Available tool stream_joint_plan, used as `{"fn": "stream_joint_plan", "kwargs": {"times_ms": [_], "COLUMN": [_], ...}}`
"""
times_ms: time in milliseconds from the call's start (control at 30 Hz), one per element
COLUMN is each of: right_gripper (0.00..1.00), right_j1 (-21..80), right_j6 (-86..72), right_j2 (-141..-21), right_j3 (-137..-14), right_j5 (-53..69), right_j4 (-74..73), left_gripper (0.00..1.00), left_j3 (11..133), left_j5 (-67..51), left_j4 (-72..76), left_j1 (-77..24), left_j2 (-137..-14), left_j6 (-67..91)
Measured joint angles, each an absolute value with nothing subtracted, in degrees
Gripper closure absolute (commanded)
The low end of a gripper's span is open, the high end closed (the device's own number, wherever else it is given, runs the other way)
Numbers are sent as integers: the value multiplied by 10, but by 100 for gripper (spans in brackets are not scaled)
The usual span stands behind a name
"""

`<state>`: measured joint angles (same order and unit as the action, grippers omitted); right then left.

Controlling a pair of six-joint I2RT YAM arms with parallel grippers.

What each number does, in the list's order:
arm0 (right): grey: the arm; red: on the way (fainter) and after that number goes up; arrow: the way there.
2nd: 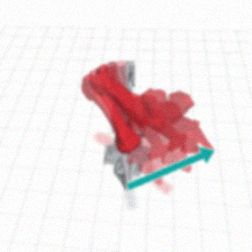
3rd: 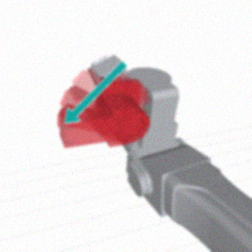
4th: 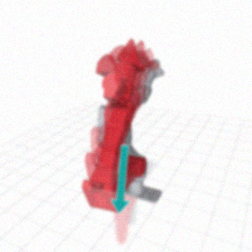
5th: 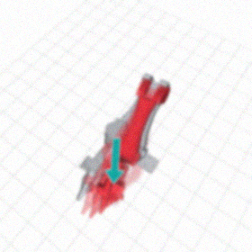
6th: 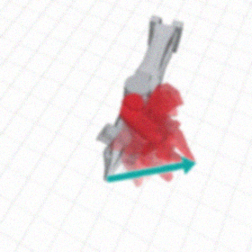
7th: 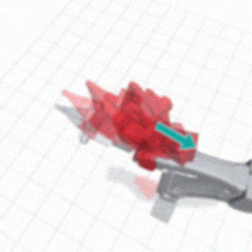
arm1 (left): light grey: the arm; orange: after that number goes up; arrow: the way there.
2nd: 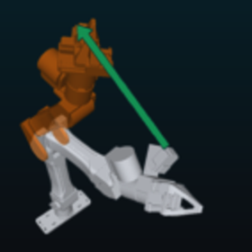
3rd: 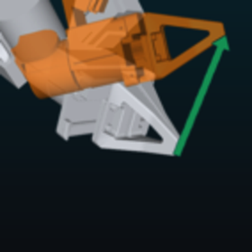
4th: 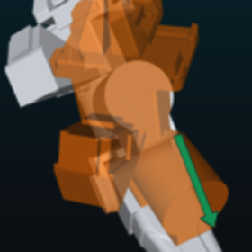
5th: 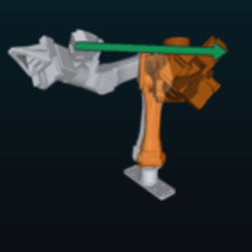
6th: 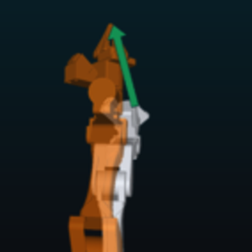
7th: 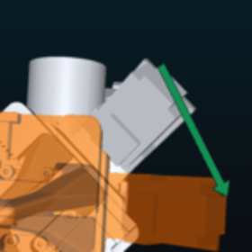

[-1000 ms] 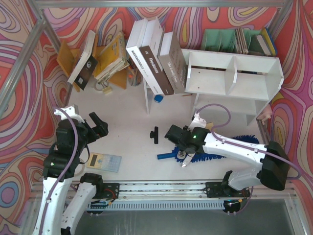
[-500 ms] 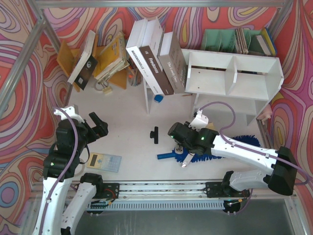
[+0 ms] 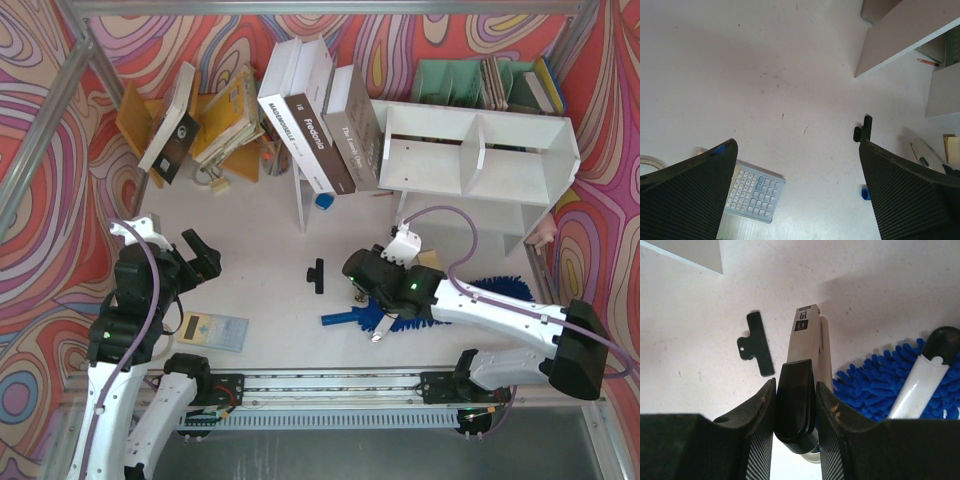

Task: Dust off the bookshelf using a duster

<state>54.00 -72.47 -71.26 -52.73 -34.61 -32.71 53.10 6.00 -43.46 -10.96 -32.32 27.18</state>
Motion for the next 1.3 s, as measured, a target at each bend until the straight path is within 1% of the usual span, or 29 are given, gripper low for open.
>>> {"fn": "stream_joint_plan", "kwargs": {"times_ms": [167,533,833,1100,1133,1233,1267,1300], "right_gripper": [100,100,100,100,99,86,79,70], "right_j1": [540,540,540,540,540,540,540,540], "right_j6": [-724,-743,-764,-775,-779,-788,-790,-792], "right_j2": [-732,-834,-881,-912,-916,-924,-926,-926], "right_j3": [-527,-527,-527,-530,-533,-543,-546,-547], "right_j5": [-364,-380,-349,-318,-316,-312,-312,-312], "right_j4": [-289,-223,-184,-179,-180,-185,-185,-186], "left_gripper": [2,1,2,2,2,1,2,2], "left_j3": [531,531,531,531,530,530,530,530], "left_j5": [60,60,58,58,58,58,58,58], "left_j4": [-435,-435,-435,-435,-435,-435,-435,-435], "left_j1": [-110,-110,-109,-110,-109,-110,-110,-109], "left_j2": [-323,-323,-319,-316,-314,-310,-309,-309], "left_j6": [272,272,272,272,272,272,272,272]}}
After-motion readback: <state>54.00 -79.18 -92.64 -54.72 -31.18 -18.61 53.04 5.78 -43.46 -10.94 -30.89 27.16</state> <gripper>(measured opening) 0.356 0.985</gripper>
